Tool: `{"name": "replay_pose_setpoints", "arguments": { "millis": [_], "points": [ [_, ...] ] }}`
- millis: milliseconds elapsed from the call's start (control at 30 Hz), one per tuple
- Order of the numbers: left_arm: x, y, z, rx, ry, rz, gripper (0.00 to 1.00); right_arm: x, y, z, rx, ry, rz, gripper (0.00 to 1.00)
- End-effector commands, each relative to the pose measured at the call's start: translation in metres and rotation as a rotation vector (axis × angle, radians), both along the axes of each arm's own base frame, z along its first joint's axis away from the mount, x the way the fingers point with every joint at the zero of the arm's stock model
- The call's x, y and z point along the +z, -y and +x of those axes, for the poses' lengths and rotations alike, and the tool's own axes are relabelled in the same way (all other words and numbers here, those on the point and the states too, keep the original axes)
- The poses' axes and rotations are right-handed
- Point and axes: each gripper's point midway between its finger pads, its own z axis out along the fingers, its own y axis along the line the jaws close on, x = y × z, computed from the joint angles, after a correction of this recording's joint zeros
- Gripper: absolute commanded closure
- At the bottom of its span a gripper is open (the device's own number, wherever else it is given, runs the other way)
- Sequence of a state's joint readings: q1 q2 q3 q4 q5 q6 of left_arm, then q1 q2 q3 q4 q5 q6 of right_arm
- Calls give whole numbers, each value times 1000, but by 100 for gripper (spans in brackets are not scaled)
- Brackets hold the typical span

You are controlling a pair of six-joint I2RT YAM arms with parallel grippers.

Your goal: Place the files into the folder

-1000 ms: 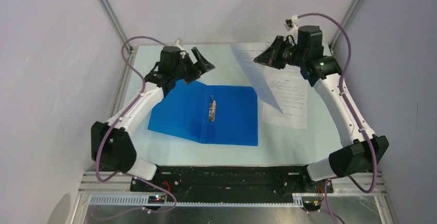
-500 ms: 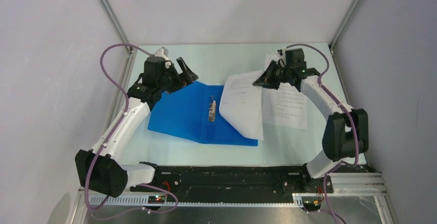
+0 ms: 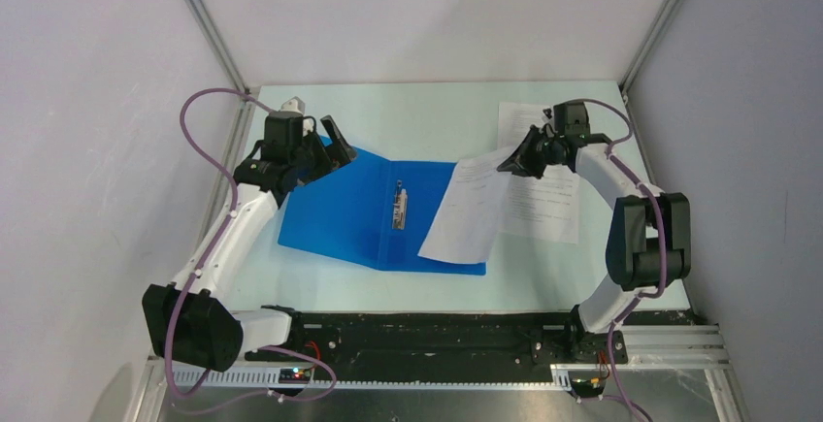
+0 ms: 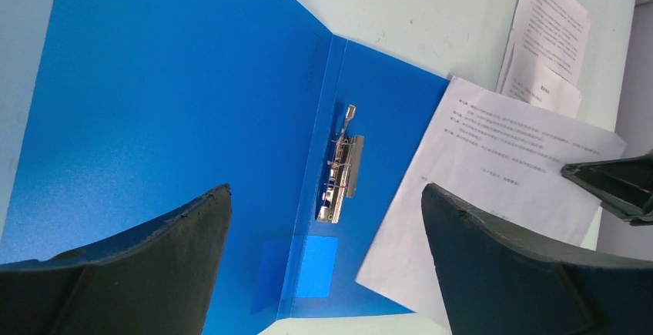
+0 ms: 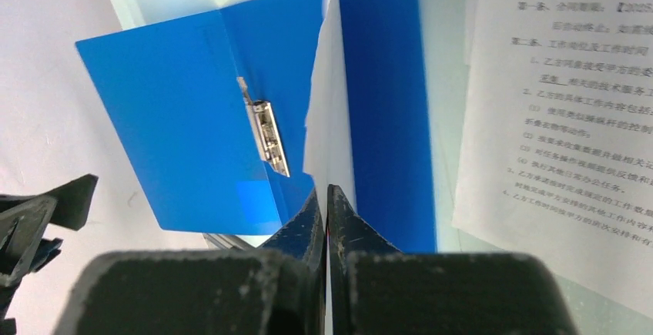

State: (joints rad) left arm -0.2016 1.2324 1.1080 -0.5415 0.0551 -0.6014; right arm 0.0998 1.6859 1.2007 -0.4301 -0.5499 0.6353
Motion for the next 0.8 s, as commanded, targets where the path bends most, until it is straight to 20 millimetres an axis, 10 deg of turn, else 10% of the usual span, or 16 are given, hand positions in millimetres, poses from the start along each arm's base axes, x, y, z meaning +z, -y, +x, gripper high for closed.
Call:
{"name": "replay_pose_setpoints", "arguments": {
  "millis": [0,767],
  "points": [
    [4,-1,0,-7,21,6,3,75,-15,-1,74,194,11,100],
    [-7,2,-6,-22,-11,-12,3,-29,-38,15,133,-8,-53,100]
  ]
}}
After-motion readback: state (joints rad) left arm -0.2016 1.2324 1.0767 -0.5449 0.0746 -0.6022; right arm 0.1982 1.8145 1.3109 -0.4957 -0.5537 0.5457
